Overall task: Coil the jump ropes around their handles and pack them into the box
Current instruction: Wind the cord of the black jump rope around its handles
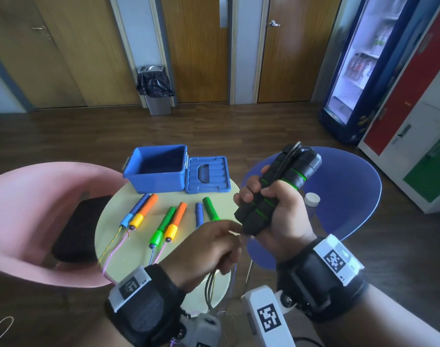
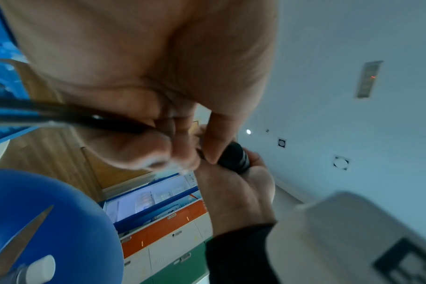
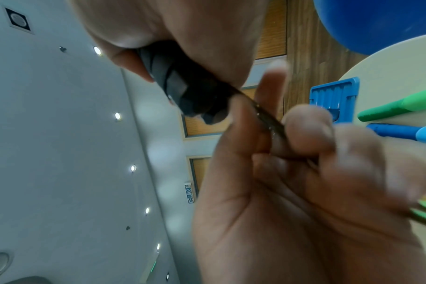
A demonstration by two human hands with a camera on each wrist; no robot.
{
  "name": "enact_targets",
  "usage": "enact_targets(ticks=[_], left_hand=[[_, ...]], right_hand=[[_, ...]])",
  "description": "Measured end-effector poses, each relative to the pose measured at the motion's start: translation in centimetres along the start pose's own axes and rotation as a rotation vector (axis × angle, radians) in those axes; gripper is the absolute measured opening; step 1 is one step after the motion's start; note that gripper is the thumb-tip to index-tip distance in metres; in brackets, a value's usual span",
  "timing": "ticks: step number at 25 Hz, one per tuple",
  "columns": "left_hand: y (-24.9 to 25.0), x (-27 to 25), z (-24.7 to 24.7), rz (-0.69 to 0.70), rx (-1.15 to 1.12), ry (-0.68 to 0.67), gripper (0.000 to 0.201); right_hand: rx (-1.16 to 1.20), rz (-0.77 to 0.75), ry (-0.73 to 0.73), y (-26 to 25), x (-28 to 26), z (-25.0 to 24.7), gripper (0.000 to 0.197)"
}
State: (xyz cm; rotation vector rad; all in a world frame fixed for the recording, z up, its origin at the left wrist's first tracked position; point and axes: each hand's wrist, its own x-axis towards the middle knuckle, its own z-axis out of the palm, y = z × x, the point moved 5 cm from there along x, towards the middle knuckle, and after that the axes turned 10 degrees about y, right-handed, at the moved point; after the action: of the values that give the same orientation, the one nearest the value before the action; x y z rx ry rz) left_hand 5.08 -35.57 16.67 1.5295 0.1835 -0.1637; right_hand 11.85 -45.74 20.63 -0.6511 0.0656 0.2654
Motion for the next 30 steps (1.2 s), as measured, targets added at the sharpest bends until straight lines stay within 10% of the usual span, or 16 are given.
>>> enact_targets(ticks=[5, 12, 17, 23, 27, 30], left_hand=[[1.4, 0.0, 0.1, 0.257, 0.131, 0.115, 0.061], [-0.2, 0.0, -0.1, 0.249, 0.538, 0.341, 0.046], [-1.5, -0.8, -3.5, 0.081, 0.829, 0.384, 0.02], [-1.5, -2.4, -4.5, 0.142, 1.129, 0.278, 0.023], [-0.7, -2.8, -4.2, 0.167, 1.154, 0.234, 0.019], [-0.7, -3.1, -5.4, 0.173, 0.704, 0.303, 0.029]], right_hand=[[-0.185, -0.037, -0.018, 0.9, -0.4, -0.5, 0.025], [-0.491, 0.096, -0.006, 3.6, -1.3, -3.1, 0.017], [-1.485, 0.386, -0.342, 2.6, -3.4, -4.3, 0.059], [-2.277, -0.778, -0.741, 2.4, -5.1, -0.1, 0.061], [-2.403, -0.518, -0.749, 5.1, -3.3, -0.4, 0.025], [-2.243, -0.465, -0.585, 5.6, -2.7, -0.8, 0.013]])
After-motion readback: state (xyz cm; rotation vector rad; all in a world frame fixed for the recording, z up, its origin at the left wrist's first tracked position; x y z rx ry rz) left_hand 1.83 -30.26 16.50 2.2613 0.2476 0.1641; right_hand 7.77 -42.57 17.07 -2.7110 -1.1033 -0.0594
